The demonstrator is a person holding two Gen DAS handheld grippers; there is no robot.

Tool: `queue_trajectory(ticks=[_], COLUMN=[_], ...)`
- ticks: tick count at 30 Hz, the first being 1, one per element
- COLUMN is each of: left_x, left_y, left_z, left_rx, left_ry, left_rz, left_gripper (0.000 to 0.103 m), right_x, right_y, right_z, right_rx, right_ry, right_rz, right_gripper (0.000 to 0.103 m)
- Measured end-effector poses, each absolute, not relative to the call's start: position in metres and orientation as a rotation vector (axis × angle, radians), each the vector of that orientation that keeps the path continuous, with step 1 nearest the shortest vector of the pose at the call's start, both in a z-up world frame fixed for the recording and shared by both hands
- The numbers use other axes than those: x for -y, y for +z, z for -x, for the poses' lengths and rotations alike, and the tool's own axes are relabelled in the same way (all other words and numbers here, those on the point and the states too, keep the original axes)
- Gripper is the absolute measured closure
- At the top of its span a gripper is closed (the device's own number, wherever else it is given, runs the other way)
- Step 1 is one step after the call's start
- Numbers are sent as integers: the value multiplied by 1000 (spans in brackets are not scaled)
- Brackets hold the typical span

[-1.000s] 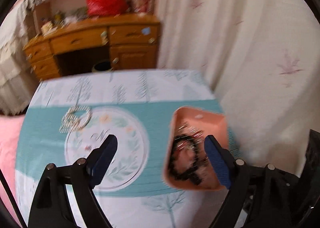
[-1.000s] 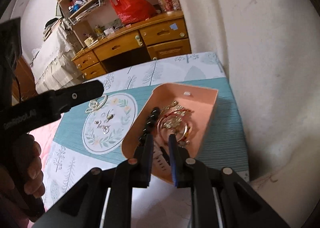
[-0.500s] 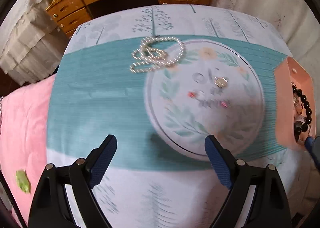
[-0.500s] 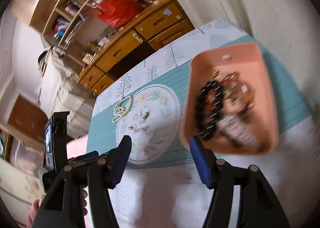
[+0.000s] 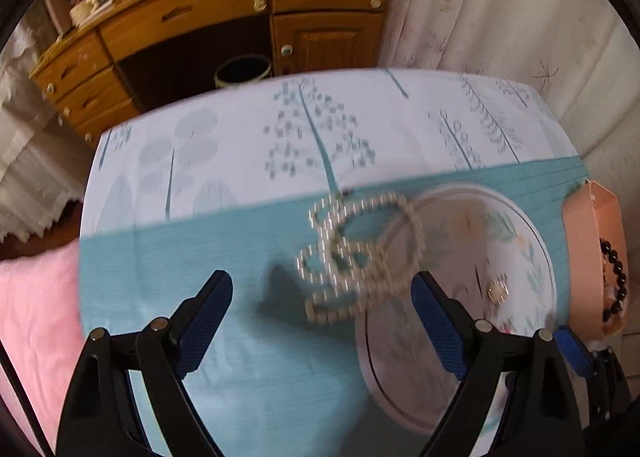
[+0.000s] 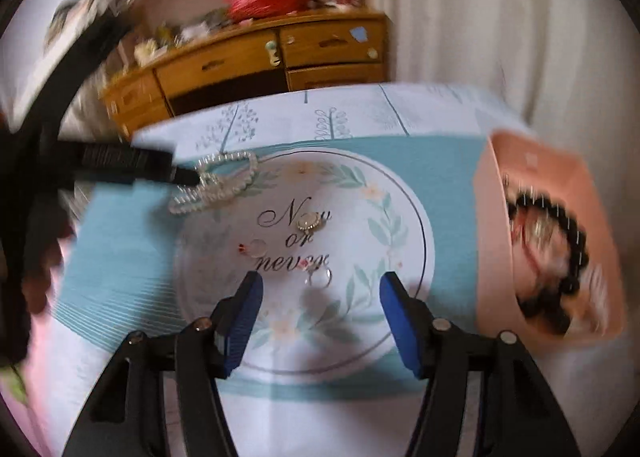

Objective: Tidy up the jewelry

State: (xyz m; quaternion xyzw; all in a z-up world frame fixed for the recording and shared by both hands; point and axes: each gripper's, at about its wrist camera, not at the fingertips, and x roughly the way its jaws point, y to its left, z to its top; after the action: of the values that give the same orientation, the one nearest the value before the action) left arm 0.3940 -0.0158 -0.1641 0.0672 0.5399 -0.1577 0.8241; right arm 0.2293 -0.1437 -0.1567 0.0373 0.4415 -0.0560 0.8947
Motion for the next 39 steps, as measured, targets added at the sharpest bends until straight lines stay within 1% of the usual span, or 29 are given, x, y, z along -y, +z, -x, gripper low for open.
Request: queue_trajectory(ticks=[1,3,5,6,7,9,10,11,12,14,15,16,17,21,22,23,28,32,39], left_x=[18,23,28,31,34,35,34,32,31,24,22,20,20,22,22,22,28,32,54], left_y=[-165,-167,-171,-175,-179,-184,-185,-185,-185,-188,-189,-189,-188,-181,-178,-173,-145,-116,-64], left_z=[-397,-401,-404,-406,-406,-409,-409,-410,-411,-412,-413,-413,-411,-403,-401,-398,-381,-368,-341], left_rx=[-1127,-1089,-1062,-1061,-1065,-1070,-1067,-1065,-1067,-1084,-1086,-1083,-1082,-1054,-1046,-1034,-963,-931,-855], left_ry=[-348,-373,-385,-382,-377,-368,-369,-374,-376,-371,-370,-375,-380,-383,-386,-391,-416,-440,-491], left_rz=[-149,-174,-209,-230,-244,-252,-243,-226,-213,-179,-160,-133,-122,-139,-135,-128,-141,-92,-68], left_gripper=[15,22,36,40,45,48,52,61,66,95,95,96,96,97,97,97,97,97,97], right_x=[139,134,133,132,132,134,135,135,137,137,137,137,137,141,141,142,143,146,164], right_y=[-159,-161,-164,-165,-166,-169,-170,-172,-174,-177,-177,-177,-178,-176,-175,-173,-168,-158,-118], right_z=[-232,-235,-237,-238,-239,-242,-243,-242,-243,-244,-244,-244,-243,-244,-243,-243,-240,-235,-219], right_rx=[-913,-906,-911,-917,-922,-934,-938,-942,-947,-957,-948,-946,-946,-942,-936,-938,-941,-919,-836], right_ry=[-124,-122,-125,-129,-136,-156,-164,-171,-178,-179,-177,-174,-165,-127,-121,-116,-92,-68,-34], right_rz=[-31,1,5,4,1,-3,-9,-14,-23,-27,-24,-21,-27,-53,-57,-61,-77,-80,-73], right_gripper=[42,44,52,54,58,62,65,67,69,75,76,80,88,89,96,98,98,98,98])
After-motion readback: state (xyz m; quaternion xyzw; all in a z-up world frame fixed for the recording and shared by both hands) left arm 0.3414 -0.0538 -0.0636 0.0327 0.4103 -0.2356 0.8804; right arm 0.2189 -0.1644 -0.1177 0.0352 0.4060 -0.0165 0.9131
